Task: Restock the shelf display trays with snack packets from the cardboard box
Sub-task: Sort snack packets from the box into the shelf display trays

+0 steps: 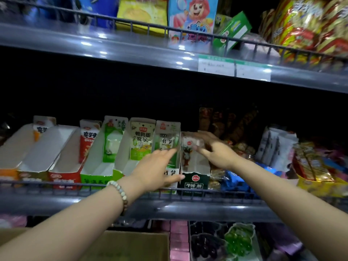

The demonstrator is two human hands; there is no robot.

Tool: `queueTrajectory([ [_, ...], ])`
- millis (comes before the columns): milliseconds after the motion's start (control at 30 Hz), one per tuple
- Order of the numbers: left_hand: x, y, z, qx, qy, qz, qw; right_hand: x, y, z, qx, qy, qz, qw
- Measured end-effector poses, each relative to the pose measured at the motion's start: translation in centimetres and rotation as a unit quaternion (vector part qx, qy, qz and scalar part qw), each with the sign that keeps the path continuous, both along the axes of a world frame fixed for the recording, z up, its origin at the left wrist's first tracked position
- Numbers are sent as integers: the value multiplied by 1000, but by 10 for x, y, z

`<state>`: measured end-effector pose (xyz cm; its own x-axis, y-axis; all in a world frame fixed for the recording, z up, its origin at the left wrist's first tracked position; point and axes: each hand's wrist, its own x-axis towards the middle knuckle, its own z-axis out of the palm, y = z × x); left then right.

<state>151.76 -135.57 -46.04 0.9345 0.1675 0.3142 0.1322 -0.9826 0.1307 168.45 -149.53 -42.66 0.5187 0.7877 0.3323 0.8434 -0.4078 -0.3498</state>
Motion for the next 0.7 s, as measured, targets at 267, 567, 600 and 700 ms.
queueTrajectory([
  [267,-110,9,-31,23,24,34,999,-112,-28,-37,-6,21,74,997],
  [567,-227,56,-130,-51,112,105,987,-205,0,-151,-36,160,110,980],
  [600,-236,61,-141,-66,123,115,983,-212,6,-167,-64,161,110,979],
  [700,-256,73,-178,-128,165,143,967,-230,23,-213,-135,223,77,962],
])
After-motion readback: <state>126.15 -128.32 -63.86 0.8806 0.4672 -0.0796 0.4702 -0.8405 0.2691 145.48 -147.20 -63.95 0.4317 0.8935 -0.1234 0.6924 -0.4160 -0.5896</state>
